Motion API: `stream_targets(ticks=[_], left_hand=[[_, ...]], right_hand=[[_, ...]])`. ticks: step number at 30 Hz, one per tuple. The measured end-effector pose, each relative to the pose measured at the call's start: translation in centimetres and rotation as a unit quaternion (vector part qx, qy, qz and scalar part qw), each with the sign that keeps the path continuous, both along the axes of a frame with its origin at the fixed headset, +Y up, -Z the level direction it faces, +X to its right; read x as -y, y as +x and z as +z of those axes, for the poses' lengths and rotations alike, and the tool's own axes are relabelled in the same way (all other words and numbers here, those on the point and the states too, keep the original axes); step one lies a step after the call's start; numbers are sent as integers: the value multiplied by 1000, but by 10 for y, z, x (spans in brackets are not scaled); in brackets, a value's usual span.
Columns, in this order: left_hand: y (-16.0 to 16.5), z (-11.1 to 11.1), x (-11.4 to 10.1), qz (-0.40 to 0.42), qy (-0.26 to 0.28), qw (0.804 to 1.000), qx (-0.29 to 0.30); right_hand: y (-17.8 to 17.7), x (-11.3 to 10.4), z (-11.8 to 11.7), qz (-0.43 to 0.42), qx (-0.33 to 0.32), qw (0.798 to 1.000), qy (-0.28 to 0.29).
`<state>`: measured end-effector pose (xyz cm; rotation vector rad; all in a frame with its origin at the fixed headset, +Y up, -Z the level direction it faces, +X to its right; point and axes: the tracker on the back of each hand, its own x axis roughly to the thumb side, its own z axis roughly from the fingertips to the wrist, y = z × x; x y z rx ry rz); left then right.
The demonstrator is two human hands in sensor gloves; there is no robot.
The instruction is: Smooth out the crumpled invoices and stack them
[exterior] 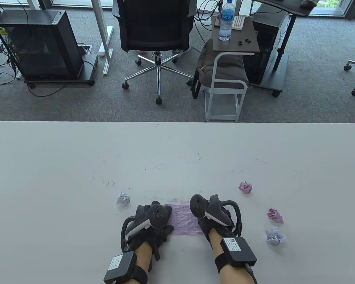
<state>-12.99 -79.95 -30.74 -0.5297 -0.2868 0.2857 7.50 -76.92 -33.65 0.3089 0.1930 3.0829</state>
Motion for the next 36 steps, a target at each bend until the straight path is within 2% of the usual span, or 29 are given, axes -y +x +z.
stream_targets(ticks=[8, 11, 16, 21, 25, 29, 32, 34, 36], left_hand=[[-7, -1, 1, 2, -15, 1000, -8], [-7, -1, 1, 4, -16, 1000, -9], [-7, -1, 1, 8, -17, 1000, -11], [-6, -1, 2, 12, -14, 1000, -15], [-11, 0, -1, 46, -3, 999, -24], [-16, 2, -6, 65, 15, 997, -28], [-16, 4, -14, 68, 69, 995, -18], [-15, 6, -15, 67, 87, 994, -15], [-14, 7, -19, 50, 107, 993, -8]], right_hand=[[1, -3, 1, 14, 1, 1000, -12], [10, -15, 6, 48, -1, 999, 8], [33, -44, 20, 52, 5, 998, 31], [46, -70, 61, 2, -16, 998, 54], [42, -79, 103, -20, -46, 996, 73], [38, -82, 135, -17, -60, 996, 62], [36, -75, 149, -17, -72, 995, 64], [36, -69, 149, -10, -79, 994, 70], [38, -65, 147, -9, -79, 996, 43]])
